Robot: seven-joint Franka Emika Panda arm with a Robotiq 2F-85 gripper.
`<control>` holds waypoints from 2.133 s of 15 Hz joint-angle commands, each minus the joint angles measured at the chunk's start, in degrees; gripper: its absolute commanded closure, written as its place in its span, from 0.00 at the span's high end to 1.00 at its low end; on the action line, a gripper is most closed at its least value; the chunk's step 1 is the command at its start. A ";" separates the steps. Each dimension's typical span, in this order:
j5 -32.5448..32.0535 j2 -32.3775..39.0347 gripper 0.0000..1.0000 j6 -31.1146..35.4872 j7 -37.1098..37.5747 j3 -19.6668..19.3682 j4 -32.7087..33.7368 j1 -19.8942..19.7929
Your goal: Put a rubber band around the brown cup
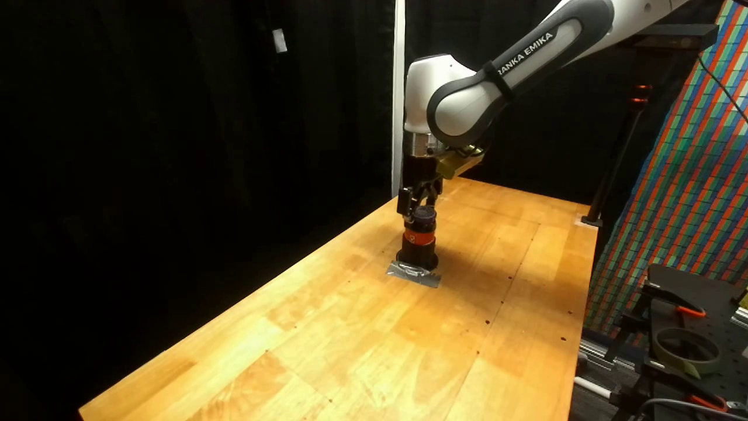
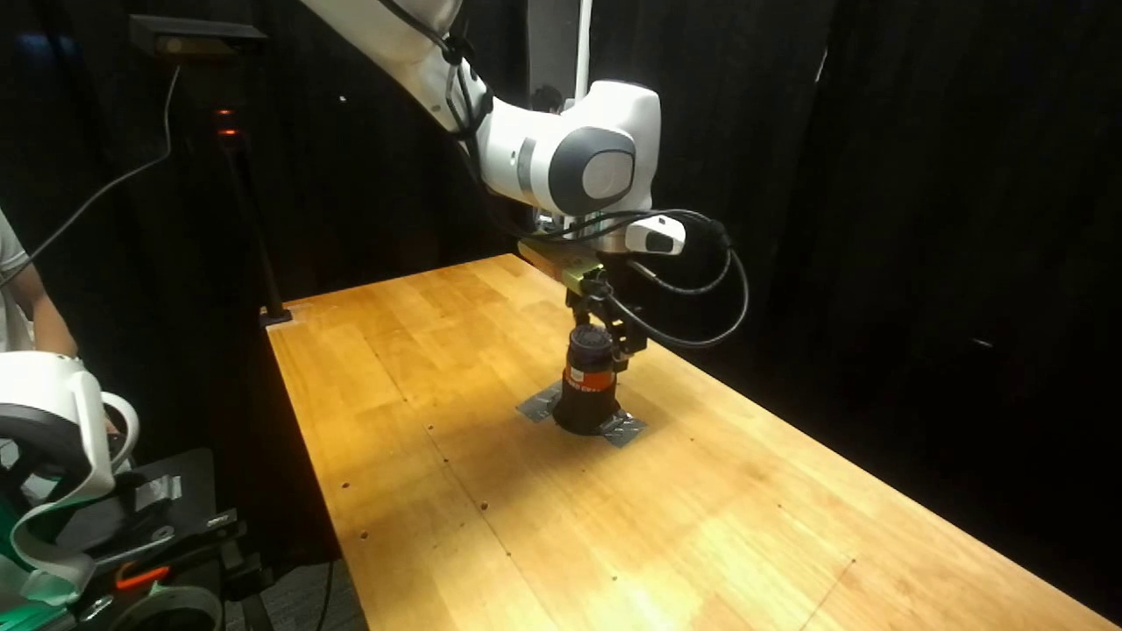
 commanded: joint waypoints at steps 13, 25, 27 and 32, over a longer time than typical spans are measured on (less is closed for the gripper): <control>0.85 -8.34 1.00 5.67 -1.70 -1.82 -16.27 -1.21; 4.48 -15.73 0.23 37.77 -3.60 -0.79 -36.72 -3.33; 6.36 -16.48 0.09 44.35 -4.81 0.89 -39.92 -4.68; 10.08 -13.77 0.05 66.86 -6.21 18.58 -45.54 -19.13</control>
